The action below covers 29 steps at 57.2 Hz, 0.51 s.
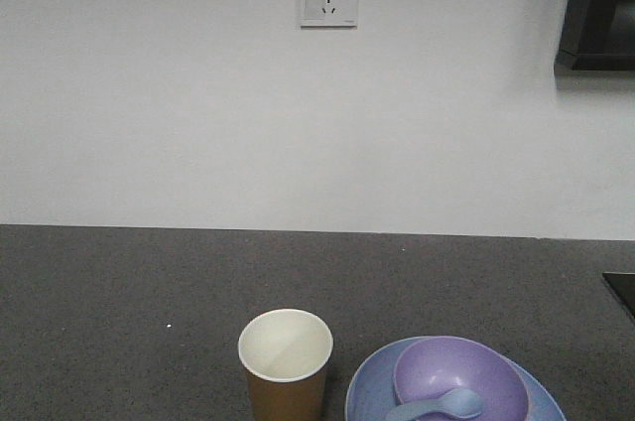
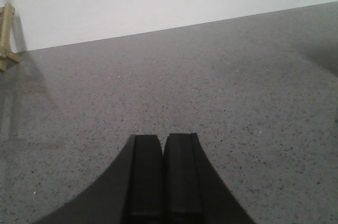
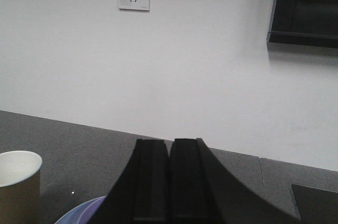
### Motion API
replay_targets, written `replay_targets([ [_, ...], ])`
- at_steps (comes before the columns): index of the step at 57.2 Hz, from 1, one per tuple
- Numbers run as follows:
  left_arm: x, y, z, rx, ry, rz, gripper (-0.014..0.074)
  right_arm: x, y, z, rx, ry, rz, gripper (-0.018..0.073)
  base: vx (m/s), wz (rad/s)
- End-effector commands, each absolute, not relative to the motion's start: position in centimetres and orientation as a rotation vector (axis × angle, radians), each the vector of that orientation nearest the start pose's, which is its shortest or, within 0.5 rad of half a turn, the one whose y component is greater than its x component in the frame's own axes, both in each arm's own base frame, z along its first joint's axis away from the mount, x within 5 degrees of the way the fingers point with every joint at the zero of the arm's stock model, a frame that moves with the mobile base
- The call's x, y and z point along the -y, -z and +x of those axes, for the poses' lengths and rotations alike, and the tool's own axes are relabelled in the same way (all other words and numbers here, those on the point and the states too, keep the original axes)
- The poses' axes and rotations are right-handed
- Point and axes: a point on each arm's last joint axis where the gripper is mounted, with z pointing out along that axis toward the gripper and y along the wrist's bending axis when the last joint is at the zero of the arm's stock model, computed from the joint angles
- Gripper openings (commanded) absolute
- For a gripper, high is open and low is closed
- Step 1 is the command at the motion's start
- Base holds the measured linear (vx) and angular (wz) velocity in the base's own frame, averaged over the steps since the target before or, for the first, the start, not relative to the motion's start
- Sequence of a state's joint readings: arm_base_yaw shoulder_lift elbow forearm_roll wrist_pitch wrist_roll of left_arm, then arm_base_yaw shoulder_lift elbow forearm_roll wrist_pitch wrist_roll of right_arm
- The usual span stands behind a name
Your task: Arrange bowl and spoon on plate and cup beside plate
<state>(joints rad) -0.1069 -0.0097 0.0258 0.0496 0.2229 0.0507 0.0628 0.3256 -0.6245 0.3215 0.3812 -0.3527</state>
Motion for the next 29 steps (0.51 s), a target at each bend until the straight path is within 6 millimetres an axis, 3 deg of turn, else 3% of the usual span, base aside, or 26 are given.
replay_targets([
  [1,0.52,-20.03,5.48,-1.608,0.001,0.161,-0.0003,-1.25,-38.07,5.87,-1.455,-0.082,-0.161,-0.0011,0.0,0.0],
  [29,0.52,-20.05,5.47,-1.608,0.001,0.161,-0.0003,-1.26,-38.07,5.87,-1.456,-0.082,-0.161,-0.0008,0.0,0.0],
])
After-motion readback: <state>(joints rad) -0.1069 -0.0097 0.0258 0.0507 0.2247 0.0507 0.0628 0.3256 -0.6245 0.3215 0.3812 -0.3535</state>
